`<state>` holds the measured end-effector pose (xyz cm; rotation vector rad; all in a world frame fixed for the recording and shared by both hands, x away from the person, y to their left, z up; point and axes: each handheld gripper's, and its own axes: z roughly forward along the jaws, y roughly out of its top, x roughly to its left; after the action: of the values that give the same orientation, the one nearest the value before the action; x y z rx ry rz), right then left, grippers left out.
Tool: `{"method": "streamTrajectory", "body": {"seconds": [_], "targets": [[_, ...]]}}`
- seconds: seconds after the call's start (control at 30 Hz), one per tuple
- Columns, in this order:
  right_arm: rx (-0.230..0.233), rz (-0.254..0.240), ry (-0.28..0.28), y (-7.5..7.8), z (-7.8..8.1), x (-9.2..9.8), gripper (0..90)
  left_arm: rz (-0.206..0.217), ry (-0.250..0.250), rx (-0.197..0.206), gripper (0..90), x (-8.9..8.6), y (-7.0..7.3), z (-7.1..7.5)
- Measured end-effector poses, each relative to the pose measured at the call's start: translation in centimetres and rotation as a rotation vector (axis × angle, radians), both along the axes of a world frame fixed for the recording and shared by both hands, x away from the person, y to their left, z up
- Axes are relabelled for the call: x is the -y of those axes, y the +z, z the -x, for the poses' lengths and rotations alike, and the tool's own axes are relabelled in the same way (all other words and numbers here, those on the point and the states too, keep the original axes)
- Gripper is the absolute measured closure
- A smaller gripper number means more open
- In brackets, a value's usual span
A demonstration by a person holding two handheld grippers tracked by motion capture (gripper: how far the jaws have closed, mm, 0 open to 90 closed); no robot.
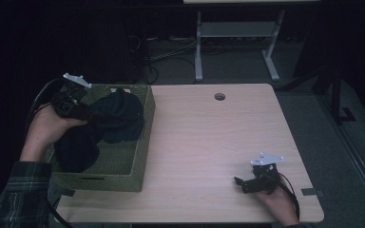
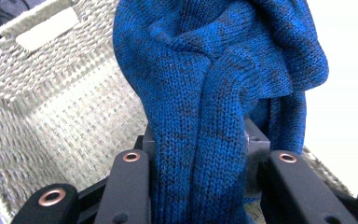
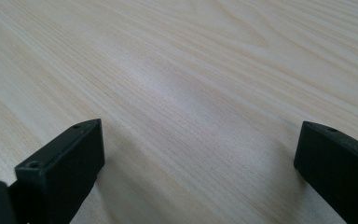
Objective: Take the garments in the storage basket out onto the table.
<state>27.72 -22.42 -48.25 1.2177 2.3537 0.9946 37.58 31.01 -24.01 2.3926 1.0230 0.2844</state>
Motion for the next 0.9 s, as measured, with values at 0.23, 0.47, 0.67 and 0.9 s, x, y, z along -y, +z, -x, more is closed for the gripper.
{"method": "streamTrajectory", "body": {"seconds": [0.23,0.47,0.67,0.9], "targets": [[-0.004,0.0,-0.005,0.0,0.1,0.0,1.3,0.02,-0.028,0.007,63.8,1.0,1.0,0.2],[-0.002,0.0,-0.005,0.0,0.0,0.0,1.3,0.034,-0.06,0.013,64.0,2.3,1.9,0.3],[-0.002,0.0,-0.004,0.0,0.0,0.0,1.3,0.034,-0.081,0.019,64.1,3.5,2.7,0.3],[-0.002,0.0,-0.004,0.0,0.0,0.0,1.3,0.044,-0.102,0.032,64.6,5.0,3.9,0.5]]}}
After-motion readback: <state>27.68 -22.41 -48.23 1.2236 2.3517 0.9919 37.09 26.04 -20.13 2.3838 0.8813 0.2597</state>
